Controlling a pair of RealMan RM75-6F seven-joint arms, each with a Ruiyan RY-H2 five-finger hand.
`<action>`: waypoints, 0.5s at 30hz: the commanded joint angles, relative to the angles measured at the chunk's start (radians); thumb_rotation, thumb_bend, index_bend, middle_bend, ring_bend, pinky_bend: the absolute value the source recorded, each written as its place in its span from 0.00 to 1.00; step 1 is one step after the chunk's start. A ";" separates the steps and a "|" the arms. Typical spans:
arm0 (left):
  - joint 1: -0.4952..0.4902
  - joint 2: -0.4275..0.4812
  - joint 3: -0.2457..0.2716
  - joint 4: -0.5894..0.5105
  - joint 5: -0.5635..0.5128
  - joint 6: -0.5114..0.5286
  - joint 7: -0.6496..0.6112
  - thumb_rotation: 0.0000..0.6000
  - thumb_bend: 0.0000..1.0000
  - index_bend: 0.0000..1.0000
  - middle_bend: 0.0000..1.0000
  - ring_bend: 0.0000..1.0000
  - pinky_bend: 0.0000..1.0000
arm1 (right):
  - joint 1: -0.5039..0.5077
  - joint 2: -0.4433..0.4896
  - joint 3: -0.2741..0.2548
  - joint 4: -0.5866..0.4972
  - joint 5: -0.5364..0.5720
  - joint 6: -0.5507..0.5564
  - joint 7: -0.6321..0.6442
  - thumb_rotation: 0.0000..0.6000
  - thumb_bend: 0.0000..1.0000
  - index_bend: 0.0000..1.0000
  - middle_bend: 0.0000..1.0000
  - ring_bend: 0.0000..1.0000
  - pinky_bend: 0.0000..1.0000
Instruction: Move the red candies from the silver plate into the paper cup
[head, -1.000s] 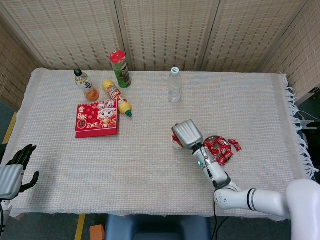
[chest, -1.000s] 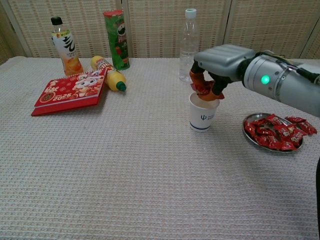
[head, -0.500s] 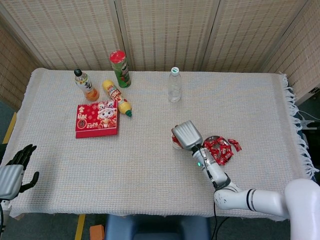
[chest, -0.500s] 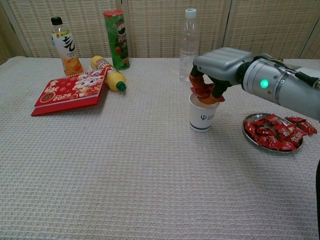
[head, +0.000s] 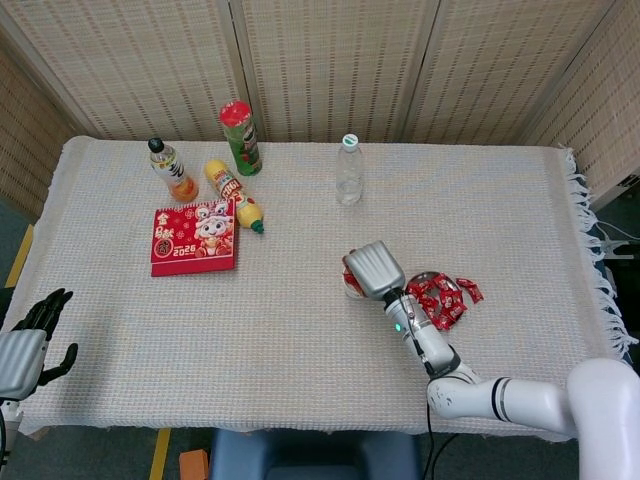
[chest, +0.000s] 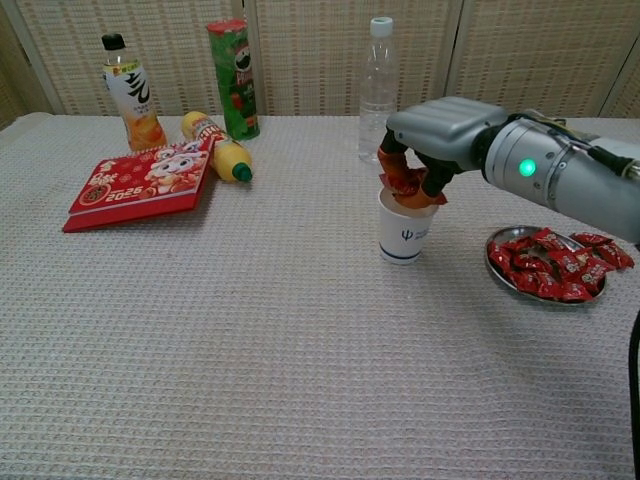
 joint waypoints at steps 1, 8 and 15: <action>0.000 0.000 0.000 0.000 0.000 -0.001 -0.001 1.00 0.45 0.00 0.00 0.09 0.33 | 0.000 -0.002 0.001 0.004 -0.006 -0.003 0.008 1.00 0.38 0.50 0.64 0.76 1.00; -0.001 0.002 0.000 0.000 -0.001 -0.003 -0.006 1.00 0.45 0.00 0.00 0.09 0.33 | -0.003 -0.002 0.001 0.012 -0.015 -0.006 0.025 1.00 0.38 0.48 0.64 0.76 1.00; -0.002 0.001 0.000 0.000 0.000 -0.004 -0.006 1.00 0.45 0.00 0.00 0.09 0.33 | -0.007 0.012 -0.002 0.004 -0.020 -0.006 0.028 1.00 0.38 0.44 0.64 0.76 1.00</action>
